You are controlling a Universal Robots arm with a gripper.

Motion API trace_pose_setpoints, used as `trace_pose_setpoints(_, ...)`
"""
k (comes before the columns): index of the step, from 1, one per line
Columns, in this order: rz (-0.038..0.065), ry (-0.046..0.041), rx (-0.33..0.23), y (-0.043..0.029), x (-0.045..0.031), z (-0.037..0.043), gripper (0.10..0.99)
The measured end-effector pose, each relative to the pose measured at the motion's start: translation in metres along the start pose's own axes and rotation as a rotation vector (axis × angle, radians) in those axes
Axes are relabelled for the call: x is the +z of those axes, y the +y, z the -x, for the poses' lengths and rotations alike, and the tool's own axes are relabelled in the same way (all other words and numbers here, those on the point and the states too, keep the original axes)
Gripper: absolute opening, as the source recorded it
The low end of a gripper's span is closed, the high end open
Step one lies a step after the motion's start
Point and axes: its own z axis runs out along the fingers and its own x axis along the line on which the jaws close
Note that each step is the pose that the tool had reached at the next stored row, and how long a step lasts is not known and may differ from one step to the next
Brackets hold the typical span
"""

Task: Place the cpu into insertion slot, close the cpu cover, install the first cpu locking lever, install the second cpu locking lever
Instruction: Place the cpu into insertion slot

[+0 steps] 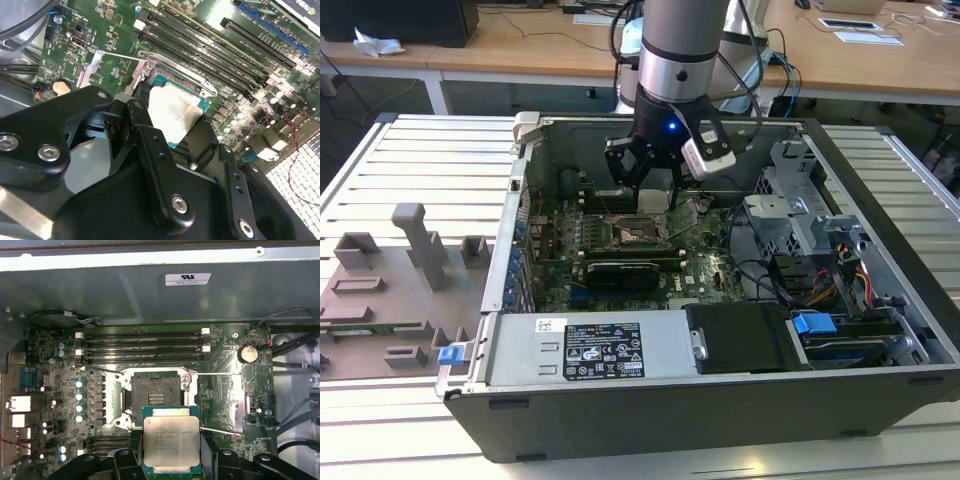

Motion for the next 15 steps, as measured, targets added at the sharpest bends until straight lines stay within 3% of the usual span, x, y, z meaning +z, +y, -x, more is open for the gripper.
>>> trace_pose_setpoints(15,-0.001,0.0001,0.0,-0.0002,0.022,0.0004,0.541)
